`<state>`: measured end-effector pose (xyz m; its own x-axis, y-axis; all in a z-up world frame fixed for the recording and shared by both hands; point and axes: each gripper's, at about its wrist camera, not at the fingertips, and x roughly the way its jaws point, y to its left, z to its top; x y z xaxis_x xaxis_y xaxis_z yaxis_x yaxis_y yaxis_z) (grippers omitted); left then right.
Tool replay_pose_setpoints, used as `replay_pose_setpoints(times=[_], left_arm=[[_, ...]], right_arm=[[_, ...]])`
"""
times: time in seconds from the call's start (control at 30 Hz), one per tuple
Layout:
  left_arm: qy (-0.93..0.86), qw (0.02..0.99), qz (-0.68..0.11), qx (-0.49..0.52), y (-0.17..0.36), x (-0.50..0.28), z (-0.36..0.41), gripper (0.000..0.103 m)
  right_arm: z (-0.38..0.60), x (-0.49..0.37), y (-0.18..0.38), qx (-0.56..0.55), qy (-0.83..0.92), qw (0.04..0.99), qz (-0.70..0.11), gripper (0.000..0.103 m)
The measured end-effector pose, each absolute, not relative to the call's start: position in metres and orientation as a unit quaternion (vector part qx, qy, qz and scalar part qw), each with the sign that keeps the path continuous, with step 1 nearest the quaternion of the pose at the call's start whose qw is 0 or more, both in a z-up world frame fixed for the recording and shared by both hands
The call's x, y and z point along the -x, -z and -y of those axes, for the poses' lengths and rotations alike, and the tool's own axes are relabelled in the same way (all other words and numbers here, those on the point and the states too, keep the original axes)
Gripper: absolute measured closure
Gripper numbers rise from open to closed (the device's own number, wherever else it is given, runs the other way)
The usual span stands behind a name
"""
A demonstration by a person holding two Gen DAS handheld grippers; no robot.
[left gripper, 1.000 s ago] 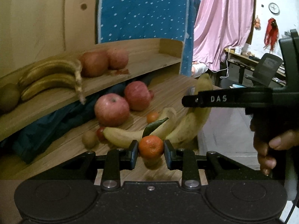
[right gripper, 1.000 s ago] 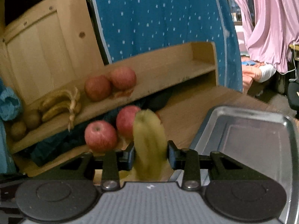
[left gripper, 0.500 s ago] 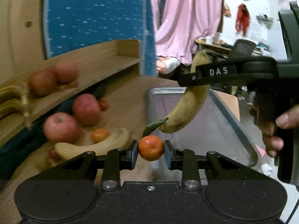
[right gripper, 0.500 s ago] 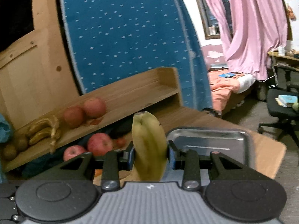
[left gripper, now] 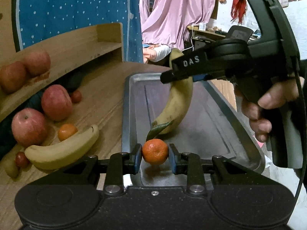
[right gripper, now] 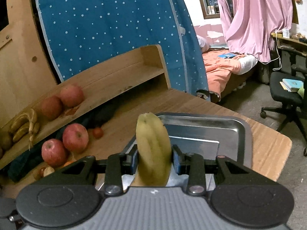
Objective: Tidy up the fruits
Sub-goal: 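Carry mandarin and banana onto the metal tray and open both grippers, then withdraw both grippers from the tray back toward the fruit pile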
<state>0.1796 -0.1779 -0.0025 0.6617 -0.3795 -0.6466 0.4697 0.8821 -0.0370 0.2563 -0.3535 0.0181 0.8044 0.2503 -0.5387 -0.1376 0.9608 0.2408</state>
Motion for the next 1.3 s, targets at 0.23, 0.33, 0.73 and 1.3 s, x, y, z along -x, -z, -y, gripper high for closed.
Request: replay_pose_setpoints(times=[0.23, 0.33, 0.73, 1.3], left_arm=[[0.231, 0.906, -0.35, -0.064, 0.009, -0.187, 0.178, 0.071], [0.232, 0.905, -0.352, -0.064, 0.01, -0.187, 0.177, 0.071], [0.231, 0.909, -0.34, -0.062, 0.003, -0.181, 0.175, 0.057], [0.196, 0.935, -0.295, -0.028, -0.028, -0.141, 0.127, 0.015]], right_arm=[[0.349, -0.273, -0.01, -0.096, -0.103, 0.943, -0.301, 0.063], [0.348, -0.277, -0.006, -0.096, -0.1, 0.942, -0.304, 0.063], [0.347, -0.28, 0.003, -0.094, -0.089, 0.942, -0.309, 0.043], [0.338, -0.218, -0.038, -0.066, -0.072, 0.965, -0.244, 0.005]])
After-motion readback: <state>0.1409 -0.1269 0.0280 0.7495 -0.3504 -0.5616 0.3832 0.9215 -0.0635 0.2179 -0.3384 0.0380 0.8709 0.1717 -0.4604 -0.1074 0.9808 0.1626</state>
